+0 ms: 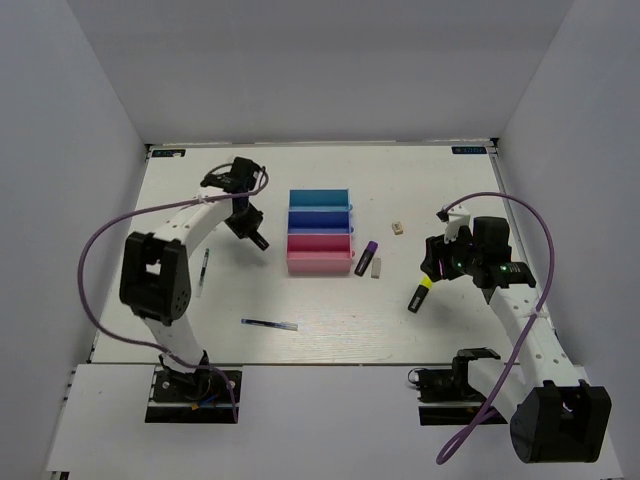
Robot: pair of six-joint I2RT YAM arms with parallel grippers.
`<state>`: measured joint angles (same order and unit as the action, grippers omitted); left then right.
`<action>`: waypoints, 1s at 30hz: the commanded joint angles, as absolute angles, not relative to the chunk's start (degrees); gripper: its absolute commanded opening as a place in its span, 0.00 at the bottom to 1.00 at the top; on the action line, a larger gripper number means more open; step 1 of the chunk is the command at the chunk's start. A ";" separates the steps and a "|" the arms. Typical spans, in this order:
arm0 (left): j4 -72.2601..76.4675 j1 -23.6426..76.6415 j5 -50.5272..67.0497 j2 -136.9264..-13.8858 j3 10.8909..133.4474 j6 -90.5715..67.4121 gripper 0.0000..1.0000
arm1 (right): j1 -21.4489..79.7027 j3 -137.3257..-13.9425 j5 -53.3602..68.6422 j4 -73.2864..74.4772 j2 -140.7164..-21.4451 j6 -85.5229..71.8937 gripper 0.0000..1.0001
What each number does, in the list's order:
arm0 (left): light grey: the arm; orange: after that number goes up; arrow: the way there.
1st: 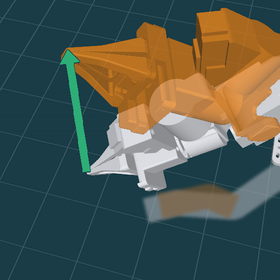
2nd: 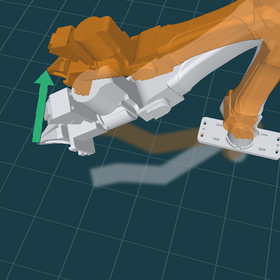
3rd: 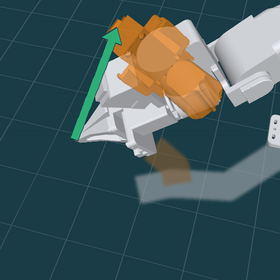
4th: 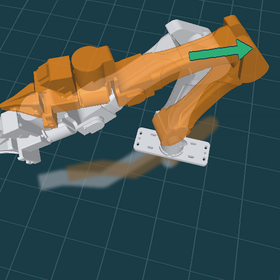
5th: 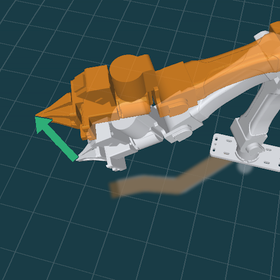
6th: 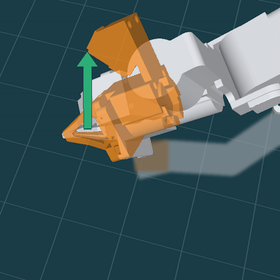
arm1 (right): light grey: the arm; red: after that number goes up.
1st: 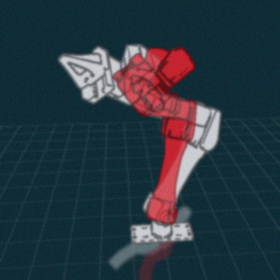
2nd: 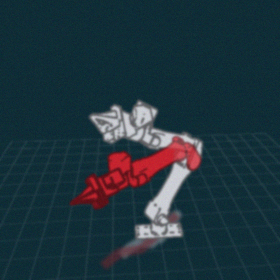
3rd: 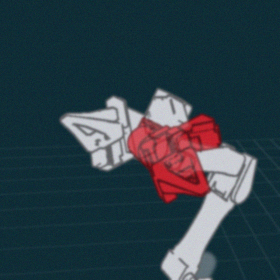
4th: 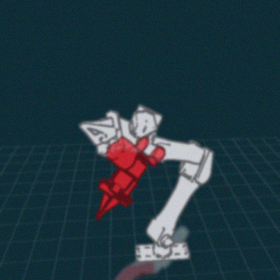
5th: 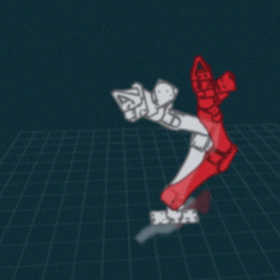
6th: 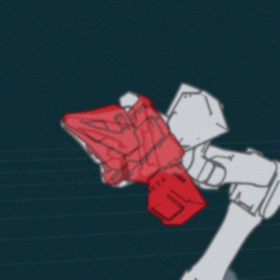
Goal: Sort the stationery into containers
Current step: Pick up the pen from the center of the board, then place the pen in the storage box.
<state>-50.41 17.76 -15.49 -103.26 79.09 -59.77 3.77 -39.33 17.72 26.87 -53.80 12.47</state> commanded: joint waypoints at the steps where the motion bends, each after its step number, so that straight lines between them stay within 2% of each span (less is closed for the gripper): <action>1: -46.15 20.47 -18.19 -94.31 81.29 -53.62 0.00 | 3.78 -40.96 18.28 25.40 -53.17 12.74 0.61; 5: -42.55 24.15 -16.44 -93.61 82.88 -55.10 0.00 | 3.78 -40.78 18.28 25.22 -53.26 13.09 0.60; 9: -29.07 28.29 -19.33 -94.92 81.30 -56.96 0.00 | 3.78 -40.61 18.63 25.05 -53.18 13.01 0.59; 15: -15.67 32.25 -22.50 -103.17 86.99 -52.21 0.00 | 3.69 -40.43 18.55 24.96 -53.17 13.01 0.59; 22: -12.39 32.34 -22.24 -109.24 92.10 -50.45 0.00 | 3.78 -40.34 18.81 24.87 -53.61 13.36 0.59; 30: -7.47 32.43 -24.35 -112.23 90.62 -50.71 0.00 | 3.87 -40.34 19.25 25.05 -53.88 13.62 0.59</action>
<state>-10.44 32.47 -22.35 -111.48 89.32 -51.29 3.77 -39.33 18.15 26.85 -53.82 12.67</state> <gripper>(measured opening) 0.407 0.589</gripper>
